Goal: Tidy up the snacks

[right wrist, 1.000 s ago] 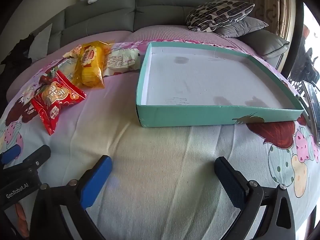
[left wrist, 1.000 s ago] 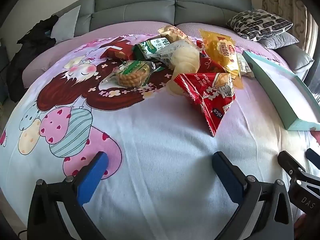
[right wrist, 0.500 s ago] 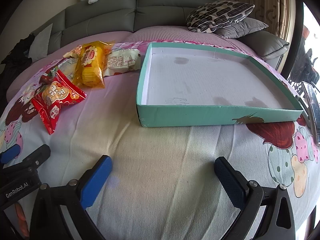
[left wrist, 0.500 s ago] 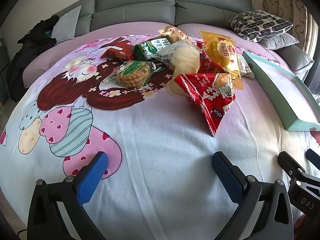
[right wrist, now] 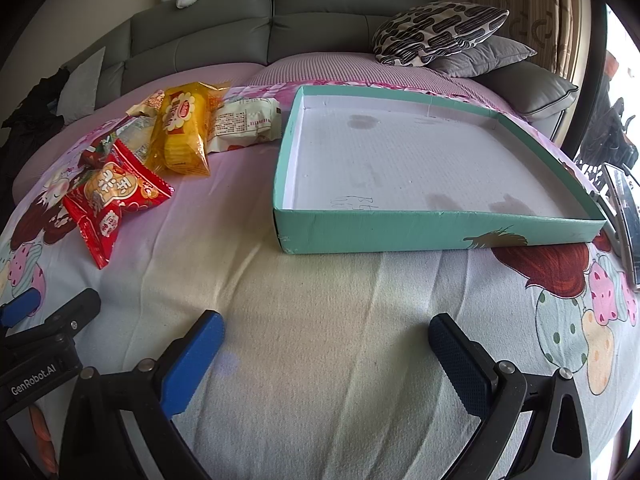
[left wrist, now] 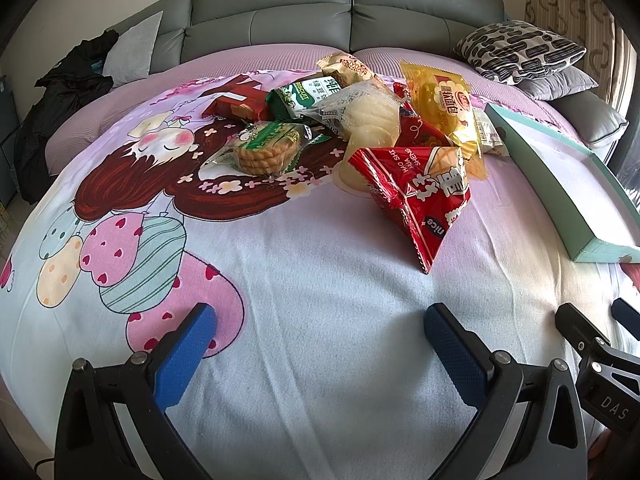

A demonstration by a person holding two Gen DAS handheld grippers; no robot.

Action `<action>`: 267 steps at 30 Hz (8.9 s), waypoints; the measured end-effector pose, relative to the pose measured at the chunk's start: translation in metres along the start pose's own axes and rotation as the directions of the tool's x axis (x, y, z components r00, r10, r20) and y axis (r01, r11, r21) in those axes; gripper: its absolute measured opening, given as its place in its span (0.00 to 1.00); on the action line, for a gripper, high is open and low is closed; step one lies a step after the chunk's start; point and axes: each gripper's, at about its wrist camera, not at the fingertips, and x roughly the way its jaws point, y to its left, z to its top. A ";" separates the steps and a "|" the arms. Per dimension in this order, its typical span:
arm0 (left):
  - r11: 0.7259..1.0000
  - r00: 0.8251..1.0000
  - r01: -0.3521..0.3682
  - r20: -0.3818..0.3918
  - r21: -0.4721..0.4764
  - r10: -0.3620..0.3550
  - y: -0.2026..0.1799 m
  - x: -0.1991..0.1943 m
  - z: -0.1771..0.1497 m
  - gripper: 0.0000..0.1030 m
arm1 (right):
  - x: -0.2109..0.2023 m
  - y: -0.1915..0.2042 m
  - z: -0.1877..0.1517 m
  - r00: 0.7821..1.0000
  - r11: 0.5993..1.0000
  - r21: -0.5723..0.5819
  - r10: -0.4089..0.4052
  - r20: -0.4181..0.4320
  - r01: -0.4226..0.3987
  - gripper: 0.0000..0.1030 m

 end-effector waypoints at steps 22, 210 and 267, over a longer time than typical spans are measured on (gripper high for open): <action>1.000 1.000 0.000 0.001 -0.001 0.000 0.000 0.000 0.000 1.00 | 0.000 0.000 -0.001 1.000 1.000 -0.001 -0.001 0.003 0.001 1.00; 0.999 0.998 -0.005 0.057 0.035 0.003 -0.036 -0.033 0.144 0.96 | -0.020 -0.070 0.113 0.984 0.973 0.167 0.170 -0.054 -0.159 1.00; 0.988 0.990 0.137 -0.020 -0.077 -0.139 0.029 0.023 0.090 0.93 | 0.040 0.074 0.140 0.945 0.945 -0.054 0.319 -0.069 -0.323 0.79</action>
